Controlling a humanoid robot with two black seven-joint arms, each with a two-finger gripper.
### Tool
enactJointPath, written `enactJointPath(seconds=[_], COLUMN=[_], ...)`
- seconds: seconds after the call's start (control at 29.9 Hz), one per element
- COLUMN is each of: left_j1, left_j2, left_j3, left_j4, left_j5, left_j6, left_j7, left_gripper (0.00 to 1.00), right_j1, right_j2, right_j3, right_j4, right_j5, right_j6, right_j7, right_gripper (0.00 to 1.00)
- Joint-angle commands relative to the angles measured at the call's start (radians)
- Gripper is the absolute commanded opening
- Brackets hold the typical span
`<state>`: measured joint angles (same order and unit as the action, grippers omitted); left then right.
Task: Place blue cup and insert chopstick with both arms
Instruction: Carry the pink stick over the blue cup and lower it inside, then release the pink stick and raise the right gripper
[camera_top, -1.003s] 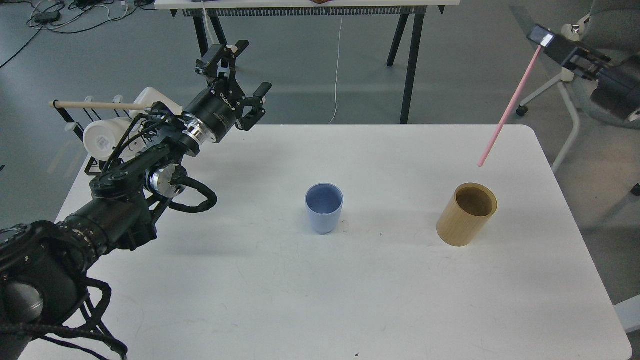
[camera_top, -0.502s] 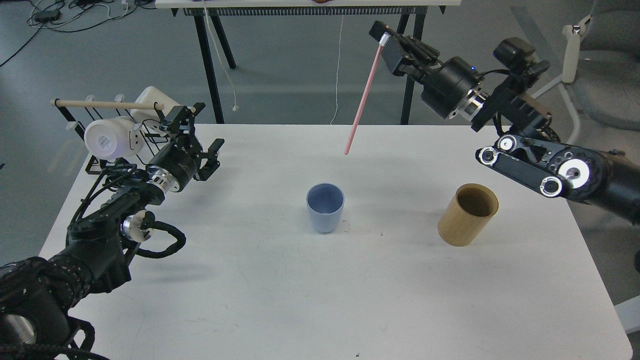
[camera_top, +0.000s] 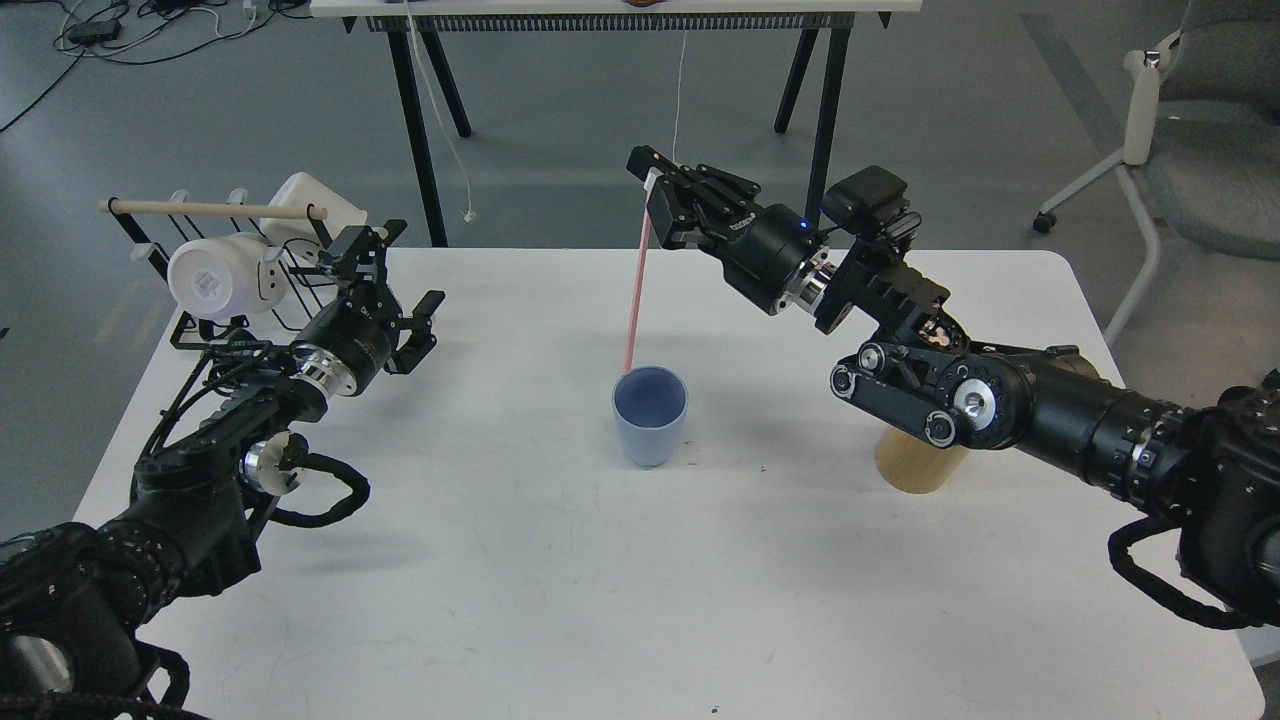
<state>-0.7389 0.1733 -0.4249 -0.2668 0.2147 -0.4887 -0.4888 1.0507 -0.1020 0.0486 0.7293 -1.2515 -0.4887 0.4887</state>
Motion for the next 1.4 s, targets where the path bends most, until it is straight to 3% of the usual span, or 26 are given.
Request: enactJointPath(seconds=[0.0, 0.4, 0.57, 0.67, 0.9, 1.14, 1.27, 1.37], left_j1=[0.0, 0.0, 0.0, 0.0, -0.01, -0.046, -0.092, -0.135], left_j2=[0.0, -0.001, 0.0, -0.001, -0.005, 0.008, 0.048, 0.074], left_j3=[0.0, 0.002, 0.0, 0.002, 0.002, -0.003, -0.008, -0.003], left_j4=[0.0, 0.0, 0.0, 0.0, -0.002, -0.012, -0.012, -0.014], left_j5=[0.0, 0.0, 0.0, 0.0, 0.0, -0.002, -0.005, -0.006], left_j6=[0.0, 0.0, 0.0, 0.0, 0.0, 0.0, 0.0, 0.0], left_j7=[0.0, 0.0, 0.0, 0.0, 0.0, 0.0, 0.0, 0.0], left_gripper=[0.99, 0.99, 0.99, 0.99, 0.99, 0.99, 0.99, 0.99], right_j1=[-0.031, -0.08, -0.084, -0.081, -0.072, -0.066, -0.07, -0.078], right_j2=[0.002, 0.039, 0.048, 0.048, 0.054, 0.036, -0.059, -0.152], right_j3=[-0.012, -0.019, -0.016, -0.012, 0.14, 0.388, 0.456, 0.465], right_j4=[-0.004, -0.053, -0.051, -0.047, 0.002, 0.021, 0.073, 0.105], right_j5=[0.0, 0.0, 0.001, 0.006, 0.027, 0.284, 0.548, 0.734], right_j6=[0.0, 0.0, 0.0, 0.0, 0.0, 0.045, 0.195, 0.379], right_j7=[0.0, 0.0, 0.0, 0.0, 0.0, 0.0, 0.0, 0.0], right_gripper=[0.0, 0.04, 0.43, 0.56, 0.97, 0.97, 0.97, 0.97])
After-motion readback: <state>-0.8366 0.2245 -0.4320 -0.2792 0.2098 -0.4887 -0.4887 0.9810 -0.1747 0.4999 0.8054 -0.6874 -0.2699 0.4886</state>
